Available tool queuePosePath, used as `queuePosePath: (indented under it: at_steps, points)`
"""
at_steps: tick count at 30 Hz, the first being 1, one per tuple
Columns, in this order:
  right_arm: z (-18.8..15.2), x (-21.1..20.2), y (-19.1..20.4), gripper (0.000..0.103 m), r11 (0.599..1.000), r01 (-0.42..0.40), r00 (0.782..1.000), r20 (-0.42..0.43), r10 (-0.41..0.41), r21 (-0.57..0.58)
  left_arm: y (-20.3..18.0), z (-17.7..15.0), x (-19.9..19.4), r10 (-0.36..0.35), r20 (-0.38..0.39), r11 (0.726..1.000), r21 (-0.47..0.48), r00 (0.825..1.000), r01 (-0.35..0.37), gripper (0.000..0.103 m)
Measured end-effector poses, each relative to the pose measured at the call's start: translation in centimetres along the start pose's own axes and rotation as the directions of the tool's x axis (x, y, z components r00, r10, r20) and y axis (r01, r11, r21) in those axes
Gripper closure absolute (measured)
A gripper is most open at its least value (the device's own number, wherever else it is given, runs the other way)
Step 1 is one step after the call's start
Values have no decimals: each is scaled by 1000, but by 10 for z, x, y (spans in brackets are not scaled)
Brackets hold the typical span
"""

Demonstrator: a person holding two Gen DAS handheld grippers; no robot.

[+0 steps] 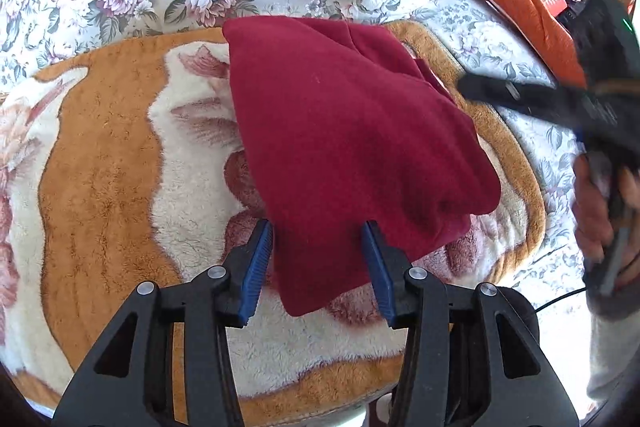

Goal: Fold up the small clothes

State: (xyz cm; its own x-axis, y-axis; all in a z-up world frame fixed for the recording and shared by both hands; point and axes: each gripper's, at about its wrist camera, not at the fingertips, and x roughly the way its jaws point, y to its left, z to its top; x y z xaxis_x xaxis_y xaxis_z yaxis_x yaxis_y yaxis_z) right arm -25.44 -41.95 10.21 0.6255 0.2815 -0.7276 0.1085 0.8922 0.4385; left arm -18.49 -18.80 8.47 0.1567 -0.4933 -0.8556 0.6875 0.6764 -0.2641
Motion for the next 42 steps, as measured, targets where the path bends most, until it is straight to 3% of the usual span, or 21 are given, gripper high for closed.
queuePosePath:
  at_steps: [4,5,6,9,11,12,14,25,30,33,36,37,39,42]
  points:
    - [-40,6,15,71,999,-30,998,-59,27,-45,-1,-3,9,1,-25,1000,2,1000,-1,58]
    - [-47,9,19,79,997,-1,998,-58,-3,-79,0,-4,13,6,-34,1000,-1,999,-6,58]
    - [-52,10,23,94,992,48,997,-51,-54,-116,0,-5,15,9,-37,1000,-6,999,-10,58]
    - [-60,2,13,95,994,69,997,-22,-71,-87,2,-8,15,-3,-26,1000,-15,1000,3,53]
    - [-61,10,7,99,979,172,984,-26,-176,-110,4,-9,19,-7,-25,1000,-23,1000,7,49]
    - [-62,19,3,99,973,200,977,-46,-206,-111,4,-9,21,-5,-32,1000,-28,999,5,49]
    - [-63,28,-4,99,980,182,980,-69,-188,-86,4,-9,21,2,-36,999,-39,999,-4,49]
    - [-40,-26,32,97,985,151,986,81,-144,-84,-7,10,-21,90,94,996,2,991,-91,49]
    - [-30,-2,42,97,987,140,988,73,-135,-77,-7,25,-11,112,101,994,-12,989,-111,49]
    - [-27,14,39,95,980,190,981,64,-186,-67,-6,33,1,131,100,991,-29,986,-129,49]
    - [-26,24,30,95,982,185,982,55,-183,-40,-6,39,15,152,92,988,-35,984,-150,49]
    - [-27,28,28,95,981,191,981,49,-189,-38,-6,41,19,149,86,989,-38,985,-146,48]
    - [-28,36,24,95,974,222,975,29,-221,-48,-4,43,26,145,87,989,-49,986,-141,35]
    - [-30,47,13,95,976,215,977,1,-215,-46,-3,46,37,141,80,989,-53,987,-137,32]
